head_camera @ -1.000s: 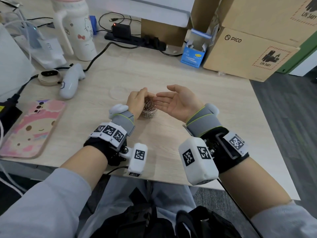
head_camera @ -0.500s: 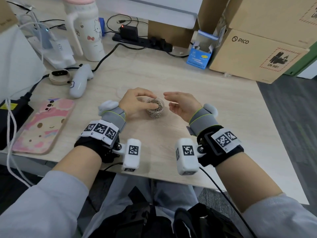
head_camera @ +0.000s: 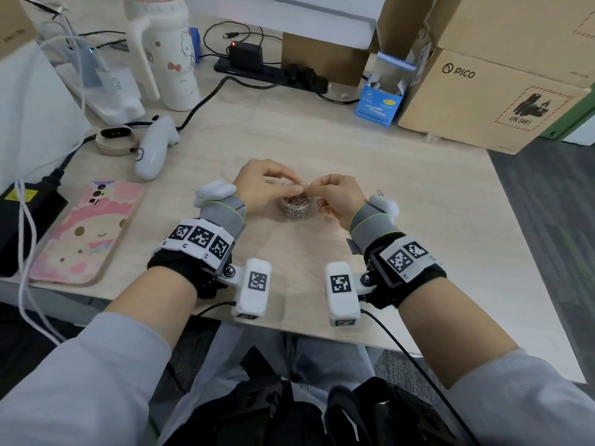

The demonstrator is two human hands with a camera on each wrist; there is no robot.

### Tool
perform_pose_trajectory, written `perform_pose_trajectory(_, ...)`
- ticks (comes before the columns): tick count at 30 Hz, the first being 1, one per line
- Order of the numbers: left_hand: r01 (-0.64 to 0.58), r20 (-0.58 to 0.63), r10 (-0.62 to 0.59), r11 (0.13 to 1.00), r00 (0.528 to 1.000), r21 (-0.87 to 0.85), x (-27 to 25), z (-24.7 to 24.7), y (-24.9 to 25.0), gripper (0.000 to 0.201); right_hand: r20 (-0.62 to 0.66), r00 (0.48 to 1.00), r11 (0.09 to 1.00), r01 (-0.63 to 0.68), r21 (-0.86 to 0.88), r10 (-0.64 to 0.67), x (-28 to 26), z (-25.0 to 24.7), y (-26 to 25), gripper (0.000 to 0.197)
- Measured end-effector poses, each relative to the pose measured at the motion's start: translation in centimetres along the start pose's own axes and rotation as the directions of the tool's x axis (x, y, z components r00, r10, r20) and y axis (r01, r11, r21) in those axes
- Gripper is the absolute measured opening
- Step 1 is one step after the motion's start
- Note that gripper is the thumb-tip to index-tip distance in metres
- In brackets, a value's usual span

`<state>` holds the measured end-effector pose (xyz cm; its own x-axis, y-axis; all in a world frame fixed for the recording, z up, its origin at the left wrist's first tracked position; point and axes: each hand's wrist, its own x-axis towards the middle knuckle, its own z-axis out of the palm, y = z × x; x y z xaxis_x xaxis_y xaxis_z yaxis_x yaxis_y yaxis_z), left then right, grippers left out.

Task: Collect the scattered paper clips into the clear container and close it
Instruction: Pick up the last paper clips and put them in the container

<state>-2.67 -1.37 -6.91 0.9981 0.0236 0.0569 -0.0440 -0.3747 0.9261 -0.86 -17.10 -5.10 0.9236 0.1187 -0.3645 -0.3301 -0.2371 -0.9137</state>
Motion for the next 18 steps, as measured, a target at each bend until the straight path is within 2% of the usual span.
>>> perform_pose_trajectory(4, -0.061, -0.070, 0.058, 0.998, 0.996, -0.033, 0.4, 0.2, 1.5, 0.011, -0.036, 0.997, 0.997, 0.067, 0.035, -0.066, -0.3, -1.3, -0.1, 0.021)
perform_pose_trajectory(6, -0.094, -0.061, 0.091, 0.994, 0.994, -0.048, 0.7, 0.6, 2.5, 0.011, -0.085, 0.992, 0.996, 0.093, 0.008, -0.092, -0.4, -2.4, 0.0, 0.016)
perform_pose_trajectory(12, -0.182, 0.090, 0.181, 0.983, 0.979, 0.001, 1.5, 4.6, 5.4, 0.017, -0.219, 0.961, 0.985, 0.174, -0.009, -0.171, -1.3, -7.1, 1.5, 0.008)
perform_pose_trajectory(15, -0.179, 0.200, 0.166, 0.983, 0.966, 0.045, 1.5, 7.1, 5.5, 0.022, -0.251, 0.952, 0.984, 0.175, -0.030, -0.177, -2.2, -9.2, 2.2, 0.018)
perform_pose_trajectory(18, -0.182, 0.316, 0.136, 0.976, 0.939, 0.119, 1.6, 9.7, 5.6, 0.030, -0.303, 0.939, 0.983, 0.131, -0.132, -0.166, -3.2, -11.6, 3.0, 0.022)
